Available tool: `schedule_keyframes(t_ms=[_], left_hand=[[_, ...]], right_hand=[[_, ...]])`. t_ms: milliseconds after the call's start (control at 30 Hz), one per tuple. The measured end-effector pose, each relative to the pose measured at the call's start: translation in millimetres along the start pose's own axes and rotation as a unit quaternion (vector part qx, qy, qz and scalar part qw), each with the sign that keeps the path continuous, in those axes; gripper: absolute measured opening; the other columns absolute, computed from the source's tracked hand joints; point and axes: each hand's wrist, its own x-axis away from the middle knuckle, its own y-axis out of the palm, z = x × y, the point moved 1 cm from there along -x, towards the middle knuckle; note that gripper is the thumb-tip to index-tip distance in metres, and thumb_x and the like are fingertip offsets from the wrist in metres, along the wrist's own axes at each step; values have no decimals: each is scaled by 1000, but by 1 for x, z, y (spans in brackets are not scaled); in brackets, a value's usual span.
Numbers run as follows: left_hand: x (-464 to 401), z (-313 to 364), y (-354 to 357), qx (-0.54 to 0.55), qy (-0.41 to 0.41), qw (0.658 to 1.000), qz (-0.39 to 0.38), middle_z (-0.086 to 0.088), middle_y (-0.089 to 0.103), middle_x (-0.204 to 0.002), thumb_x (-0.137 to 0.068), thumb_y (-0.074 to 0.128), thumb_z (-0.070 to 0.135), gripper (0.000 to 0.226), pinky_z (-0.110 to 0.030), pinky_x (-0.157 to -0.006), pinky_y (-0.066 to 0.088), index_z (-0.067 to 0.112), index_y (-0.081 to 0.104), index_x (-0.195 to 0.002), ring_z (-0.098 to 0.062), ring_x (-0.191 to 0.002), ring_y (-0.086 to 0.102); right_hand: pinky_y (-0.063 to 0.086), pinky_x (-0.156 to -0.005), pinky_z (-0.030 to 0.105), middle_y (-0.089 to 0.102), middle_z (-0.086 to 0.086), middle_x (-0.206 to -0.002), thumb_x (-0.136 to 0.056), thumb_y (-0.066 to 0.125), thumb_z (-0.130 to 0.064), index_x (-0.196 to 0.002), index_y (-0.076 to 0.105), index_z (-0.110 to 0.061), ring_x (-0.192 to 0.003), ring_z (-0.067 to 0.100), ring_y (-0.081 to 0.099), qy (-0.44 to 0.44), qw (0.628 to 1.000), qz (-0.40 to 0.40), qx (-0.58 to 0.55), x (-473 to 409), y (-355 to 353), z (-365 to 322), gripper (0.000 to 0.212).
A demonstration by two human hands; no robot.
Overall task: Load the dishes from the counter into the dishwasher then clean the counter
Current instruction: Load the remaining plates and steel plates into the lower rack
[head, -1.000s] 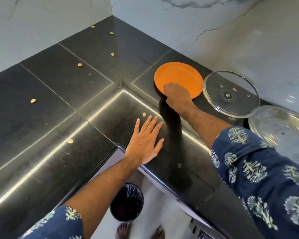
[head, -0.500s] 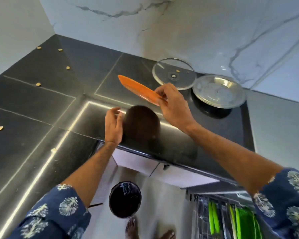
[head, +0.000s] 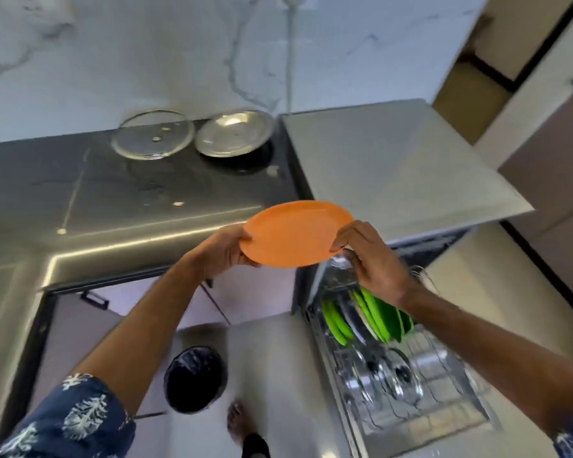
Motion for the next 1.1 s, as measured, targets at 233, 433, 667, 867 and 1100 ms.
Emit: schedule_keyframes(t_ms=[233,433,667,867,1100], left_hand=[[-22,-91,214,-134,-22,989,-56,-1,67,-104,-73,63,13,59,-39,-61,59,22,49,-129,-20,-87,69],[-55,-161,308,-383,-21,915,-125,-5,54,-131,-85,63,7,56,-42,-103,44,17,44,-137,-23,-122,52],[-126,-199,396,-532,30,826,-184,-6,58,-124,-99,53,21,38,-44,-87,45,27,43,-135,-25,-110,56],[-216,-227,449,-557,5,808,-193,-7,37,-148,-101,53,25,63,-30,-98,34,18,19,-154,-22,-133,43],[-342,-305,471,-742,54,626,-231,-4,45,-141,-100,52,28,45,-42,-107,40,19,41,-142,-23,-130,46]], right_hand=[[41,-100,31,41,7,-129,-67,44,7,-110,62,-15,-123,15,46,293,932,183,-104,209,-93,59,50],[52,-72,28,61,10,-121,-87,71,-32,-125,53,-14,-95,15,62,572,734,99,-353,316,-115,105,46],[57,-65,31,69,3,-116,-91,67,-19,-126,55,-24,-96,19,69,642,639,-11,-423,383,-129,168,37],[57,-77,40,63,11,-125,-69,57,-34,-132,51,-16,-105,30,64,685,632,41,-361,401,-130,261,65],[52,-81,44,65,19,-99,-72,28,-34,-101,56,-12,-90,37,63,691,710,-11,-134,442,-87,413,46]])
